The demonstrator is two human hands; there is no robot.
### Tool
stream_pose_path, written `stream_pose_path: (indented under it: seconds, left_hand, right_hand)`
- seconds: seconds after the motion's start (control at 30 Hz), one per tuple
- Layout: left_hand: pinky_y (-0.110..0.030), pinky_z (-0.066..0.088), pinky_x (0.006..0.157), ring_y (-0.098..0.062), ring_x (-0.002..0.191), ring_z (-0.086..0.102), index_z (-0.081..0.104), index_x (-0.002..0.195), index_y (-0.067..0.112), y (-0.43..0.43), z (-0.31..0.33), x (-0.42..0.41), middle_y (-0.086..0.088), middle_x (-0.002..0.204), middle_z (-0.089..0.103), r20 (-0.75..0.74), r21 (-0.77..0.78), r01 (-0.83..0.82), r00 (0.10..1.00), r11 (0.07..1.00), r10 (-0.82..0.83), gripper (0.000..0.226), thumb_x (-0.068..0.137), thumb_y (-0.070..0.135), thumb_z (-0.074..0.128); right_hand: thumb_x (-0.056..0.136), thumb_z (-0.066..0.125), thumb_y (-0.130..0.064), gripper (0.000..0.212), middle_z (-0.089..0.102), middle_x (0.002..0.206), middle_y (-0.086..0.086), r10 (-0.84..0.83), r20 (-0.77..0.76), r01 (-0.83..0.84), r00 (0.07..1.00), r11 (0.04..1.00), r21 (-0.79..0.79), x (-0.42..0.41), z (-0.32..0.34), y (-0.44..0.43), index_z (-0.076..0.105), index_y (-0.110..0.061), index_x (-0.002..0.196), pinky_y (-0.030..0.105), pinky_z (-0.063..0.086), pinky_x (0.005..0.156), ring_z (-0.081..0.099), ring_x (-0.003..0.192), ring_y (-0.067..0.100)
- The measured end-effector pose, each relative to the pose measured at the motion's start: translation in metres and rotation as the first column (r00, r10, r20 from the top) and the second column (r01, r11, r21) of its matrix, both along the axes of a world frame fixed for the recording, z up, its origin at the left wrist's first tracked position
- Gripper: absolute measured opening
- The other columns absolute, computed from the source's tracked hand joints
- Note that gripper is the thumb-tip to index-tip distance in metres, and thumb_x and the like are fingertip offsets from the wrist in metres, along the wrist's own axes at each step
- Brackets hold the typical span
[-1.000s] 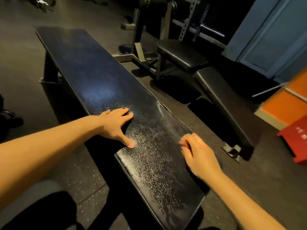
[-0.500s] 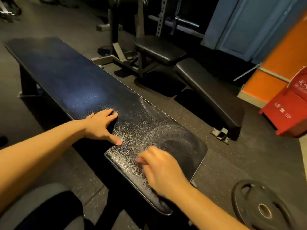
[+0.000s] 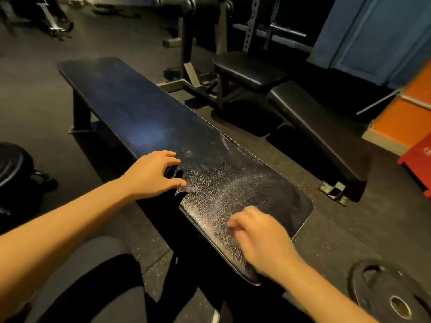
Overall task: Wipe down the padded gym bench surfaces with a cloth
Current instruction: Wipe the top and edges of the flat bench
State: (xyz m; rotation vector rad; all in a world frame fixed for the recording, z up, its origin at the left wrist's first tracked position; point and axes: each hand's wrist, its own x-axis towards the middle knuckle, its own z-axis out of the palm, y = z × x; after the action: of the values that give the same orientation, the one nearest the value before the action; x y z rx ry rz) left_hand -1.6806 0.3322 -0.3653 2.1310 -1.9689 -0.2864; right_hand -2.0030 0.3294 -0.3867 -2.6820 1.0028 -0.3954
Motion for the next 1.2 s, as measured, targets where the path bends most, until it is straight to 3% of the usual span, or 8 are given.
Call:
stream_pose_path:
  seconds: [0.13,0.2,0.43,0.63,0.87,1.07,1.13,1.2]
  left_hand:
    - [-0.046,0.039,0.117,-0.022,0.141,0.049,0.065,0.138,0.02,0.032,-0.008,0.002,-0.001,0.154,0.051,0.065,-0.001,0.044,0.997,0.999,-0.043,0.116,0.062,0.103,0.038]
    - [-0.05,0.036,0.118,-0.021,0.141,0.049,0.065,0.138,0.02,0.038,-0.017,-0.003,0.0,0.154,0.051,0.072,0.013,0.033,0.997,0.999,-0.034,0.126,0.056,0.108,0.027]
    - [-0.055,0.026,0.123,-0.022,0.147,0.04,0.055,0.148,0.022,0.05,-0.034,-0.016,-0.001,0.159,0.044,0.043,-0.015,-0.062,0.997,0.998,0.063,0.125,0.058,0.106,0.027]
    - [-0.052,0.036,0.118,-0.027,0.146,0.042,0.057,0.145,0.018,0.052,-0.029,-0.031,-0.005,0.158,0.046,0.021,-0.019,-0.104,0.994,0.994,0.105,0.106,0.067,0.089,0.052]
    - [-0.048,0.033,0.121,-0.025,0.151,0.035,0.046,0.153,0.019,0.055,-0.016,-0.038,-0.002,0.165,0.033,0.032,0.079,-0.107,0.994,0.991,0.105,0.097,0.078,0.078,0.064]
    - [-0.045,0.045,0.085,-0.032,0.097,0.057,0.065,0.102,0.006,0.047,-0.029,-0.051,-0.009,0.109,0.059,0.179,-0.004,-0.116,0.977,0.993,0.115,0.088,0.067,0.079,0.031]
    - [-0.042,0.04,0.077,-0.027,0.084,0.05,0.055,0.086,0.011,0.047,-0.034,-0.052,-0.001,0.092,0.049,0.2,-0.061,-0.105,0.973,0.993,0.115,0.076,0.071,0.082,0.033]
    - [-0.048,0.045,0.087,-0.029,0.102,0.056,0.061,0.099,0.01,0.048,-0.041,-0.049,-0.003,0.106,0.056,0.202,-0.077,-0.103,0.972,0.992,0.116,0.086,0.075,0.087,0.031]
  right_hand:
    - [0.099,0.054,-0.026,0.005,0.059,0.105,0.0,-0.498,0.035,0.499,0.866,0.864,-0.065,-0.044,0.008,-0.086,0.059,-0.024,0.098,0.038,0.043,0.069,0.062,0.094,0.03]
    - [0.098,0.055,-0.023,0.009,0.061,0.109,0.009,-0.562,0.049,0.564,0.825,0.817,-0.118,-0.013,0.007,-0.092,0.061,-0.018,0.102,0.043,0.049,0.072,0.061,0.096,0.036]
    - [0.09,0.054,-0.026,0.019,0.058,0.101,-0.005,0.144,0.023,-0.143,0.989,0.989,-0.042,0.029,-0.005,0.015,0.062,-0.025,0.107,0.036,0.049,0.08,0.058,0.093,0.02]
    - [0.097,0.059,-0.024,0.007,0.061,0.102,-0.003,-0.531,0.185,0.547,0.827,0.836,-0.049,-0.06,-0.01,-0.043,0.065,-0.023,0.1,0.037,0.047,0.072,0.061,0.096,0.027]
    - [0.086,0.063,-0.02,0.013,0.059,0.096,-0.003,0.054,0.063,-0.045,0.997,0.99,-0.136,0.014,-0.009,0.034,0.065,-0.024,0.099,0.038,0.047,0.075,0.058,0.089,0.022]
    - [0.1,0.055,-0.025,0.012,0.061,0.11,0.006,-0.597,0.083,0.602,0.798,0.791,-0.109,-0.062,0.002,-0.109,0.063,-0.019,0.105,0.042,0.044,0.08,0.06,0.103,0.034]
    - [0.099,0.055,-0.022,0.011,0.06,0.108,0.008,-0.643,0.073,0.645,0.762,0.747,-0.16,-0.045,0.001,-0.095,0.062,-0.017,0.106,0.042,0.045,0.078,0.06,0.1,0.034]
    - [0.097,0.055,-0.022,0.01,0.059,0.102,0.003,-0.485,0.123,0.497,0.866,0.86,-0.113,-0.018,-0.007,-0.046,0.063,-0.02,0.102,0.042,0.048,0.079,0.058,0.096,0.028]
